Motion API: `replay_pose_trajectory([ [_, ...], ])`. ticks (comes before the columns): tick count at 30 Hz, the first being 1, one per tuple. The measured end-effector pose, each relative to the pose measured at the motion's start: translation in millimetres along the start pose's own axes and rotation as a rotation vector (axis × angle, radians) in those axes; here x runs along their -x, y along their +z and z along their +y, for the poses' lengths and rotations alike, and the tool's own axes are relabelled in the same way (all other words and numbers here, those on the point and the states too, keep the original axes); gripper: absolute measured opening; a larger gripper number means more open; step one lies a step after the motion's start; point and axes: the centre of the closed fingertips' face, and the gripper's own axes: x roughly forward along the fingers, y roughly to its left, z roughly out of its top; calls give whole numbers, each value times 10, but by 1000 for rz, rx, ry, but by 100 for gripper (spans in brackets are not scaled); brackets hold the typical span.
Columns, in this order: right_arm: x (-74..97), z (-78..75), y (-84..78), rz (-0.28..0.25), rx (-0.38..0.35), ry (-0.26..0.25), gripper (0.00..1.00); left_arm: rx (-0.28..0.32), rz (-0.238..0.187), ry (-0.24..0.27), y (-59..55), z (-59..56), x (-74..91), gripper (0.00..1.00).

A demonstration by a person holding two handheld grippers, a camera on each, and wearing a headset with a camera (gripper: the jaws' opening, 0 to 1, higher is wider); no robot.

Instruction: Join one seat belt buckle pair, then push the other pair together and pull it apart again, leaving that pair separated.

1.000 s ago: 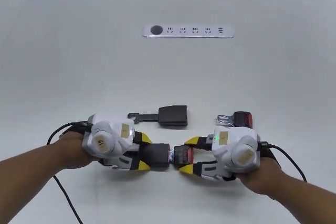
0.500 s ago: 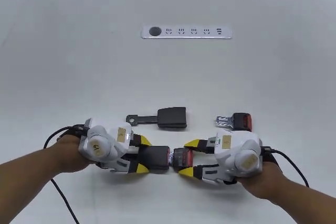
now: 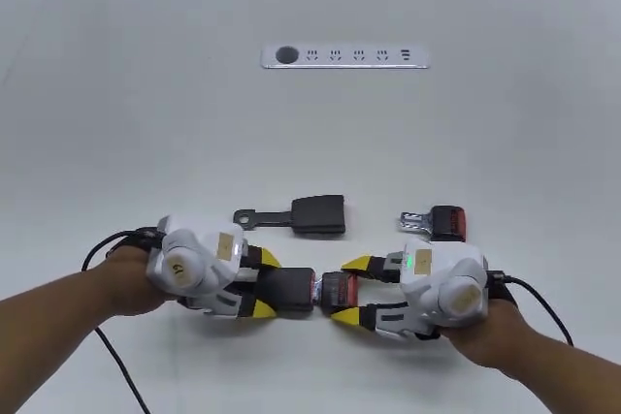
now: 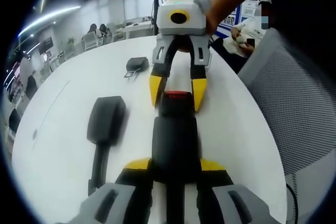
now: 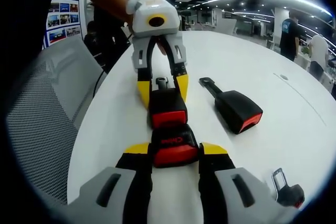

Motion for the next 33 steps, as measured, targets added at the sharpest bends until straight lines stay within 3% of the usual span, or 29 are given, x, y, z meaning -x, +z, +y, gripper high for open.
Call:
replay_pose_trajectory([
  [17,-8,33,4,40,34,-16,35,11,60,4,-1,-39,-12,34],
  [18,-3,15,-3,48,-22,-46,36,10,62,10,0,-43,-7,34],
  [19,4,13,23,42,-27,-48,40,11,70,16,3,-47,-3,34],
  [20,19,18,53,28,-35,-45,44,8,76,24,6,-47,9,34],
  [21,35,2,101,-4,-90,-57,49,14,73,30,24,-47,21,34],
  [23,60,-36,130,-18,-134,-71,60,71,12,50,154,-34,58,39],
  [27,129,-113,143,-32,-111,-90,70,126,-7,117,219,108,163,63],
  [29,160,-154,151,-41,-116,-106,79,142,-18,130,252,140,214,65],
  [33,267,-246,122,-43,-120,-130,79,137,-13,156,312,182,283,70],
])
